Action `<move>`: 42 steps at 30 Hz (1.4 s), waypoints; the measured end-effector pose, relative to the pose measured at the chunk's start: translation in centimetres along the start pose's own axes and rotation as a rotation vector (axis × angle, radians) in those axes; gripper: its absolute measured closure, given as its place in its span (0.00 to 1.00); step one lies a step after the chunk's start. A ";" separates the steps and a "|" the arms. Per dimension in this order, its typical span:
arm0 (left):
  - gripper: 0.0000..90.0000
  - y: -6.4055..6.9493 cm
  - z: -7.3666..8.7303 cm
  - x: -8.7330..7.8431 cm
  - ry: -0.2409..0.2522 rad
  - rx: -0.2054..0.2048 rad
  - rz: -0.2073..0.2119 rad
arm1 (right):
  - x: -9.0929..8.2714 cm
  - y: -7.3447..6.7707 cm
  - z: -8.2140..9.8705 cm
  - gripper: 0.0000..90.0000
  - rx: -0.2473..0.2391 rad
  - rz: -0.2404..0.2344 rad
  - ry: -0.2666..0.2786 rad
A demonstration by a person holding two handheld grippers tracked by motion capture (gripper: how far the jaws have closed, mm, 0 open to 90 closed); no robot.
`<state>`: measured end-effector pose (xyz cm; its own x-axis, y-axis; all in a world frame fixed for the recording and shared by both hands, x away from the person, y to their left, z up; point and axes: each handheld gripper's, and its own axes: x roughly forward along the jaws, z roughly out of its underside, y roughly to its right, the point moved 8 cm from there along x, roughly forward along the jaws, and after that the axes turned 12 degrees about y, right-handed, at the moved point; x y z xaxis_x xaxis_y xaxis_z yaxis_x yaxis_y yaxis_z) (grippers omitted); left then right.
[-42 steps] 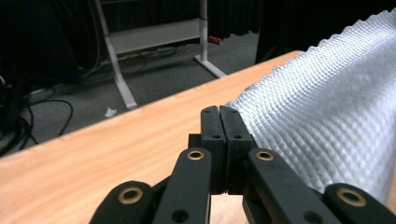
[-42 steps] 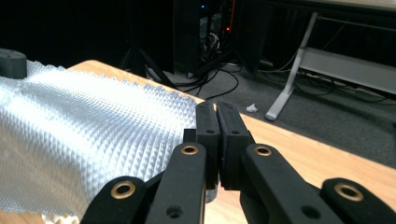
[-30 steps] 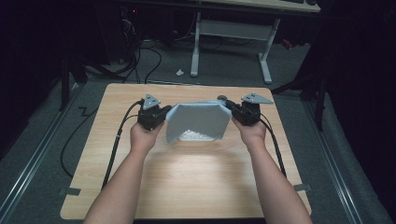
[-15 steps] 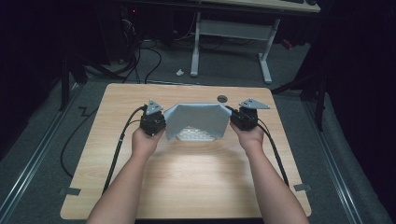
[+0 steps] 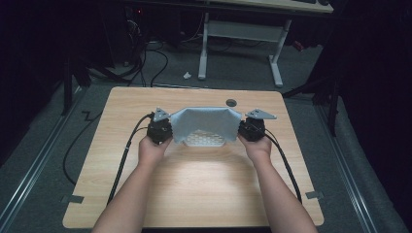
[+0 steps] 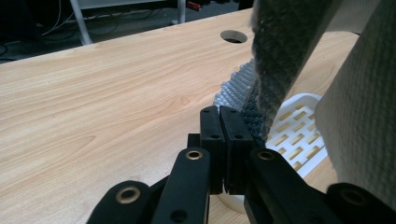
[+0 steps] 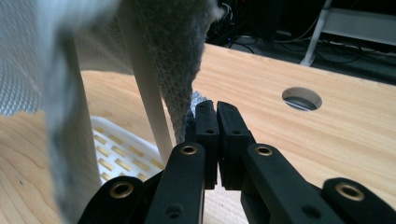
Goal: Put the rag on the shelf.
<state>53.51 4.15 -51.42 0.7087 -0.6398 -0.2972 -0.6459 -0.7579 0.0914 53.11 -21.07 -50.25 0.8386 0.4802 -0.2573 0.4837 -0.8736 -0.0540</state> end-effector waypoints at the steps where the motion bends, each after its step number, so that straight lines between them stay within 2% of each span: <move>1: 0.98 0.1 0.0 0.0 -0.001 -0.002 0.004 | 0.0 0.0 0.1 0.99 0.004 0.001 -0.001; 7: 0.97 0.2 0.1 -0.1 -0.004 -0.003 0.004 | 0.0 -0.1 0.3 0.98 0.001 -0.004 -0.003; 9: 0.94 0.1 0.0 -0.2 0.000 -0.008 0.002 | -0.1 -0.1 0.3 0.96 0.007 0.001 -0.007; 14: 0.79 -0.7 -0.2 -0.7 0.028 -0.039 -0.047 | -0.5 0.4 0.0 0.94 0.004 0.013 -0.009; 17: 0.76 -1.3 -0.4 -1.3 0.039 -0.055 -0.059 | -0.9 0.9 -0.4 0.93 0.002 0.029 -0.007; 24: 0.75 -2.4 -0.6 -2.6 0.036 -0.054 -0.079 | -1.5 1.6 -1.0 0.89 -0.008 0.049 0.002; 26: 0.75 -2.6 -0.5 -2.8 0.032 -0.048 -0.082 | -1.5 1.7 -1.1 0.84 -0.010 0.059 0.006; 29: 0.75 -2.7 -0.7 -3.1 0.038 -0.049 -0.087 | -1.6 1.9 -1.4 0.81 0.001 0.071 0.013; 36: 0.75 -2.9 -0.9 -3.4 0.046 -0.050 -0.090 | -2.2 2.8 -2.2 0.81 0.013 0.097 0.050; 42: 0.74 -3.0 -0.7 -3.5 0.043 -0.046 -0.092 | -2.2 3.3 -1.6 0.80 0.002 0.113 0.019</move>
<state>53.16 8.58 -49.96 0.7768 -0.5713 -0.2650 -0.5646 -0.8182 0.1090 53.21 -24.87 -48.32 0.8922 0.3802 -0.2438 0.3856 -0.9223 -0.0274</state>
